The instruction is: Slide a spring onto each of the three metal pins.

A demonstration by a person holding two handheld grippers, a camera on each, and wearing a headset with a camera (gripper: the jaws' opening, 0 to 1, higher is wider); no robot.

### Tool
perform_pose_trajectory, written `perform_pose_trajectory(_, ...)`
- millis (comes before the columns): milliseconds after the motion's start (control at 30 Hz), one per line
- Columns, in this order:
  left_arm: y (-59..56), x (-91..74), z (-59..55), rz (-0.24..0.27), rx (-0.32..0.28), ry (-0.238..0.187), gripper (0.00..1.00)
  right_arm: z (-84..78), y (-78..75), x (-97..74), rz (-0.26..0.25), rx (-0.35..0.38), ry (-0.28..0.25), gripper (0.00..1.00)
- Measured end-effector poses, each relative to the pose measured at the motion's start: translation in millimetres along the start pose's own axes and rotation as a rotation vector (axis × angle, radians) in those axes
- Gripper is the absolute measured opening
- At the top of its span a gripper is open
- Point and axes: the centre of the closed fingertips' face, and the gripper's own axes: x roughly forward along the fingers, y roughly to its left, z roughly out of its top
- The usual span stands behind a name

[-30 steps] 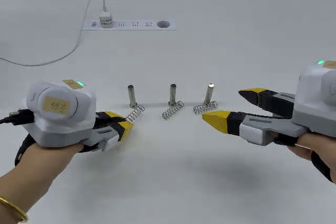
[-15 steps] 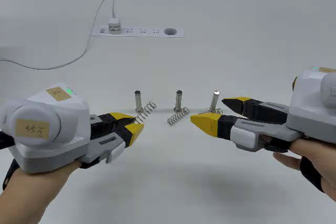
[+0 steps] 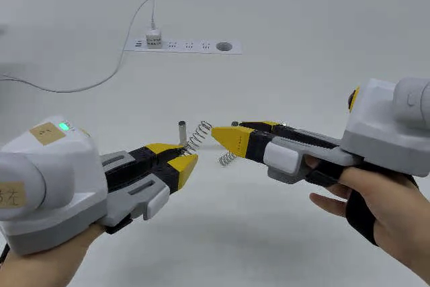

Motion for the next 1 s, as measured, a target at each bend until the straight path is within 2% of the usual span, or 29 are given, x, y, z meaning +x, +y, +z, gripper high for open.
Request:
perform_pose_trajectory(133,-4.8,-1.7,4.4,-0.008,-0.022,-0.042,0.1,-1.1,3.7,2.9,0.016,0.037,-0.001,0.34)
perform_pose_trajectory(433,-12.4,-2.9,8.3,-0.023,-0.022,-0.08,0.1,-5.7,10.8,7.5,0.05,0.111,0.003,0.25)
perform_pose_trajectory(667,-17.8,-3.8,12.2,-0.042,-0.007,-0.093,0.1,-6.0,17.4,9.3,0.088,0.183,-0.009,0.18)
perform_pose_trajectory(833,-19.5,-4.5,13.4,-0.045,0.027,-0.09,0.1,-5.6,22.6,10.2,0.118,0.207,-0.009,0.13)
perform_pose_trajectory(1000,-17.8,-5.7,14.2,-0.041,0.054,-0.084,0.1,-4.6,24.7,11.4,0.135,0.219,-0.011,0.12)
